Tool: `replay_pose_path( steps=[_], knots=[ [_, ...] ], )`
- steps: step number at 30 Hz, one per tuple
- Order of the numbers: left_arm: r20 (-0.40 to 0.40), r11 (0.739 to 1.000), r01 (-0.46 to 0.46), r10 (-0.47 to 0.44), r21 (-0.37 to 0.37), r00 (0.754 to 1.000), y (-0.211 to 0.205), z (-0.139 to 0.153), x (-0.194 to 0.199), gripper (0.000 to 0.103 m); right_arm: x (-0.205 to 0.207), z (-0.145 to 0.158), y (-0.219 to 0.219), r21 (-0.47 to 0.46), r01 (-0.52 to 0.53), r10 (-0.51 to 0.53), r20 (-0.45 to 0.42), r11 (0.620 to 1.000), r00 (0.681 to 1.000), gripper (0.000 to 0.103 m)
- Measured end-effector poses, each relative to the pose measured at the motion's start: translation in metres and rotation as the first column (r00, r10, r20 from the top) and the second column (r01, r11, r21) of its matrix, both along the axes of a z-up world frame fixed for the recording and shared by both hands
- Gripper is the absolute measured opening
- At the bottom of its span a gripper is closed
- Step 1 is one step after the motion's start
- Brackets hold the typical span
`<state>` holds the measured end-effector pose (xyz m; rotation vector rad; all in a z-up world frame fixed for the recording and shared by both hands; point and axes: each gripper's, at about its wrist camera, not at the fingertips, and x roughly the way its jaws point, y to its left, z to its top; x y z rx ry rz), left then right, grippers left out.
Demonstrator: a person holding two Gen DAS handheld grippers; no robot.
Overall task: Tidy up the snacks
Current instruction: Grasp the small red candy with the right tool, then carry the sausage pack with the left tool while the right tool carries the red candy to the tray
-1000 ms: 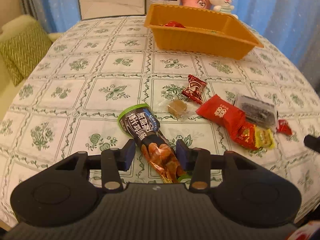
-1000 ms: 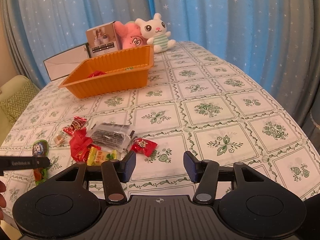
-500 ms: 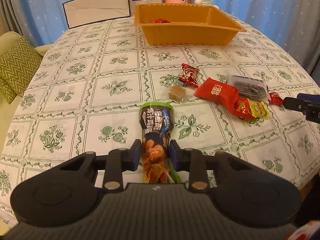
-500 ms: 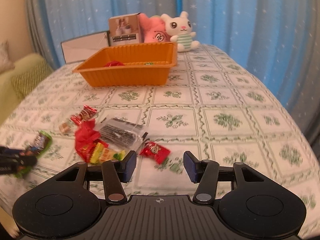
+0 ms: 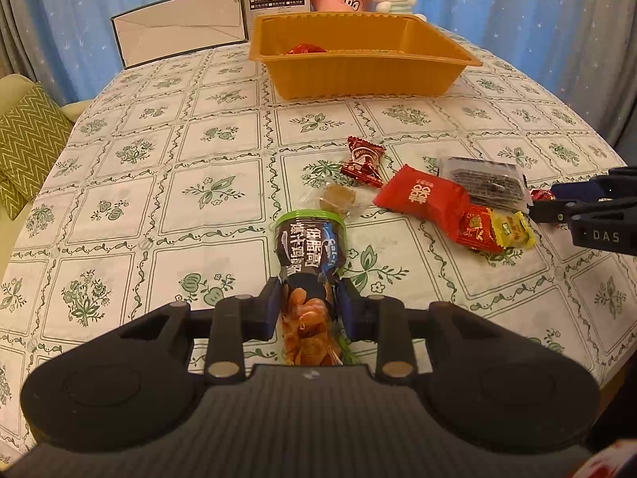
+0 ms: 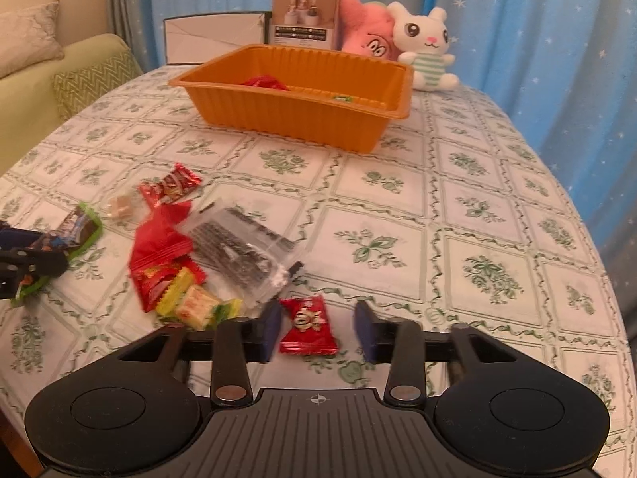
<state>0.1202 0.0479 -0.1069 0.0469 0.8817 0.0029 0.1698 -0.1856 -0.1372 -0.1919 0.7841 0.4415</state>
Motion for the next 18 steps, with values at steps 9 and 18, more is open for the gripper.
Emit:
replay_pose_path(
  steps=[9, 18],
  knots=[
    [0.011, 1.0, -0.011, 0.011, 0.019, 1.0, -0.003, -0.001, 0.0, 0.027, -0.012, 0.005, 0.0, 0.03, 0.033, -0.032, -0.009, 0.999, 0.999, 0.02],
    [0.038, 1.0, -0.02, 0.02, 0.001, 0.999, -0.008, 0.015, -0.009, 0.026, -0.021, 0.025, -0.01, 0.09, 0.08, -0.084, 0.046, 0.993, 0.995, 0.02]
  ],
)
